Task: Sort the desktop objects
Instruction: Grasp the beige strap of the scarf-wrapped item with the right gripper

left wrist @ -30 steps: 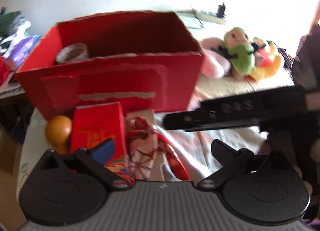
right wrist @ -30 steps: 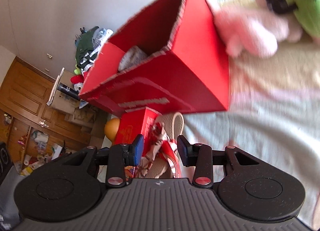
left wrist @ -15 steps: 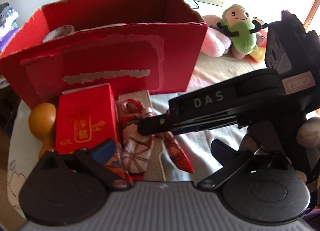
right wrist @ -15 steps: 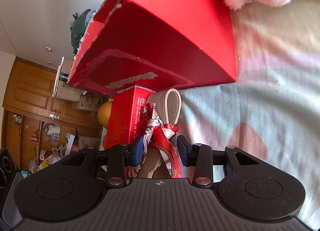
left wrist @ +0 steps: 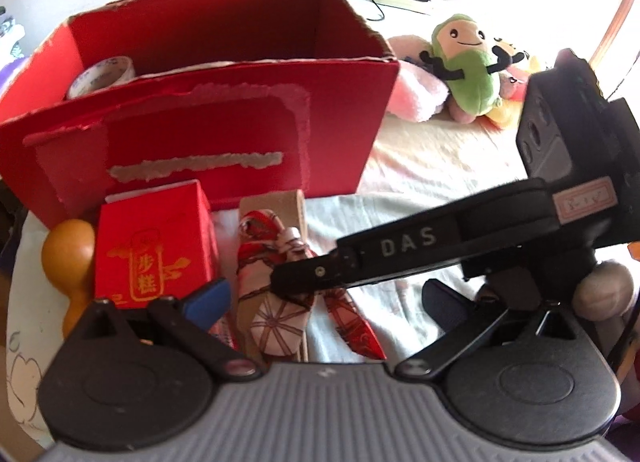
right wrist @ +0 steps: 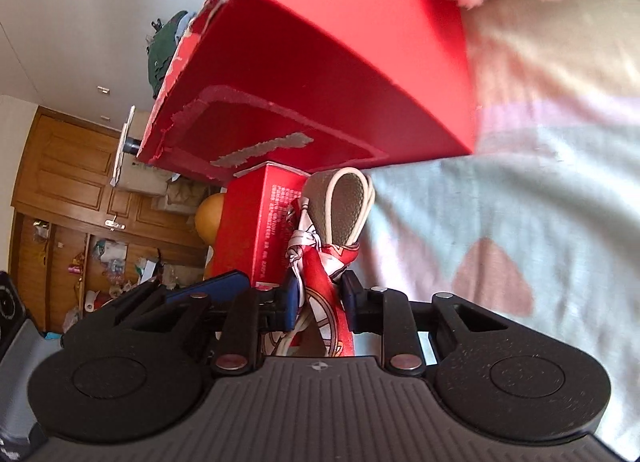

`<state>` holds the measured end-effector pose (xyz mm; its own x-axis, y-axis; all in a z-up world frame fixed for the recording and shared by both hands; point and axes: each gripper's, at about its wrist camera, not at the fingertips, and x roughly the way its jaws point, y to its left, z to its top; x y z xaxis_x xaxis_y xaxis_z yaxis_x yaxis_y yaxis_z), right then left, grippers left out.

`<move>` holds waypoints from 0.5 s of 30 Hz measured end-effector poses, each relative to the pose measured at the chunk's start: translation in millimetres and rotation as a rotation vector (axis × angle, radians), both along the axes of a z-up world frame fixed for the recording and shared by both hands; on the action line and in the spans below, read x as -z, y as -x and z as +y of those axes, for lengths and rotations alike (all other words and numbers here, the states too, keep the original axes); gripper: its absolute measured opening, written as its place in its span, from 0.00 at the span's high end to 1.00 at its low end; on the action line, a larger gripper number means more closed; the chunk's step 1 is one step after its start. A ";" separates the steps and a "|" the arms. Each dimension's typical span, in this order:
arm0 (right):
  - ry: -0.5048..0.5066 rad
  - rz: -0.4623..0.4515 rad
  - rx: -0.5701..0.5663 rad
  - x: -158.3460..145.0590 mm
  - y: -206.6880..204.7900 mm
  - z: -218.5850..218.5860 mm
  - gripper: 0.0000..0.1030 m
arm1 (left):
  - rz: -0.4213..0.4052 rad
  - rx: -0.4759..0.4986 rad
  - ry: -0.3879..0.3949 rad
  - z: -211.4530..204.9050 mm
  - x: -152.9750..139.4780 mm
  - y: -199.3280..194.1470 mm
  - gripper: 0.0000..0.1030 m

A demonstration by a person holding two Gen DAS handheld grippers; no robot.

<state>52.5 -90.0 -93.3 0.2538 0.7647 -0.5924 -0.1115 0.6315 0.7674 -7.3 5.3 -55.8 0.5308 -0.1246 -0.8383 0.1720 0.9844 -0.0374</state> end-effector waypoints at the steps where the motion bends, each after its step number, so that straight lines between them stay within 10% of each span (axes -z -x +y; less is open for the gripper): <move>1: 0.002 -0.003 0.006 -0.7 1.4 -4.0 0.76 | 0.002 0.007 0.000 -1.8 0.4 -0.7 0.01; 10: 0.008 0.004 0.122 5.9 12.9 -42.1 0.78 | 0.058 0.031 -0.029 -17.7 21.4 -13.1 0.04; 15: 0.008 0.010 0.156 8.2 14.8 -51.0 0.78 | 0.089 0.051 -0.010 -22.5 31.3 -19.9 0.30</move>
<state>37.7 -141.0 -101.5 0.3633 0.7115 -0.6015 -0.0042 0.6468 0.7627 12.6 -17.2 -87.1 0.4474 -0.1408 -0.8832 0.2179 0.9749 -0.0450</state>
